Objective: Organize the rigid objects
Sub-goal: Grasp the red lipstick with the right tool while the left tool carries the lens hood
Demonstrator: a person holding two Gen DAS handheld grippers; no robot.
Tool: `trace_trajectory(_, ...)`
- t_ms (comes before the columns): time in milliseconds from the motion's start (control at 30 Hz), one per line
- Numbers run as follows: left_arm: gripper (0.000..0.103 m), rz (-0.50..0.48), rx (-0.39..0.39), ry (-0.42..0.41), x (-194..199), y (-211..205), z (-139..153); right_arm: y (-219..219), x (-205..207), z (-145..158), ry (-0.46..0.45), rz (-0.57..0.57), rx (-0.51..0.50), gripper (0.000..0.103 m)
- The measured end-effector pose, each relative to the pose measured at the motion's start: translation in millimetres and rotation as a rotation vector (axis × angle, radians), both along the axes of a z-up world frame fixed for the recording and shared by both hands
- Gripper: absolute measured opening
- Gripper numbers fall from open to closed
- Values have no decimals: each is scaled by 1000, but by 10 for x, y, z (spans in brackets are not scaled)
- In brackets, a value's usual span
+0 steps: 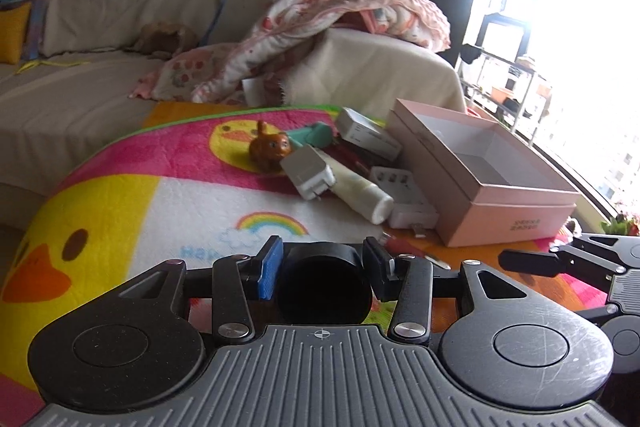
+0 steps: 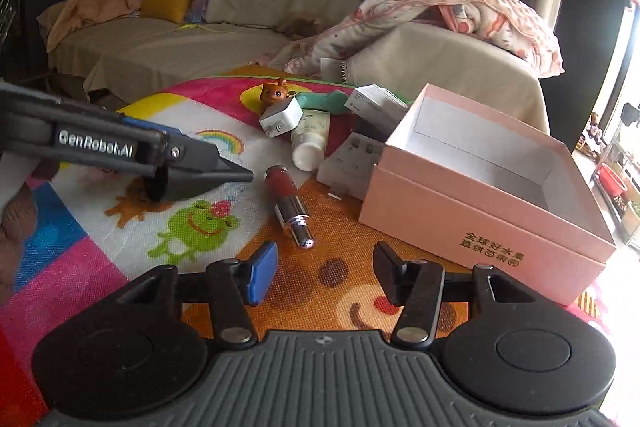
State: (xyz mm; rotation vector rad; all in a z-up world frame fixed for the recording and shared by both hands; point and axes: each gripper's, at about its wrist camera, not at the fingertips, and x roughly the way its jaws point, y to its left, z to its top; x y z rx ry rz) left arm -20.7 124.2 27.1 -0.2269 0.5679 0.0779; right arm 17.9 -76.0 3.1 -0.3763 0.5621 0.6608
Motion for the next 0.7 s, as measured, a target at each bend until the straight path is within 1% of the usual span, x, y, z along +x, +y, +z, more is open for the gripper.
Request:
trace_trajectory(67, 48, 25, 15, 9, 100, 70, 9, 67, 53, -20, -44, -40, -44, 53)
trace_trajectory(133, 46, 20, 22, 17, 200, 78, -4, 53, 89, -44, -107, -112, -83, 53)
trace_trajectory(167, 45, 11, 21, 17, 235, 68, -10, 24, 103, -52, -122, -136, -92, 53)
trace_trajectory(233, 45, -21, 20, 18, 294, 3, -22, -83, 128, -49, -92, -140, -72, 53)
trace_trajectory(367, 45, -102, -1, 22, 254, -156, -41, -262, 55, -19, 12, -116, 9, 55)
trace_trajectory(433, 45, -132, -44, 32, 186, -177, -47, -291, 24, -20, 80, -107, 63, 64)
trace_trajectory(500, 45, -153, -86, 41, 103, -179, -50, -249, 1, -46, 154, -80, 93, 65)
trace_trajectory(533, 45, -158, -98, 45, 46, -175, -49, -214, -20, -62, 177, -62, 97, 65)
trace_trajectory(600, 45, -147, -97, 44, -63, -161, -46, -118, -82, -85, 158, -55, 87, 67)
trace_trajectory(667, 45, -116, -63, 32, -161, -152, -43, -43, -110, -90, 139, -76, 71, 68)
trace_trajectory(700, 45, -94, -40, 26, -205, -141, -40, -29, -104, -91, 147, -104, 78, 70)
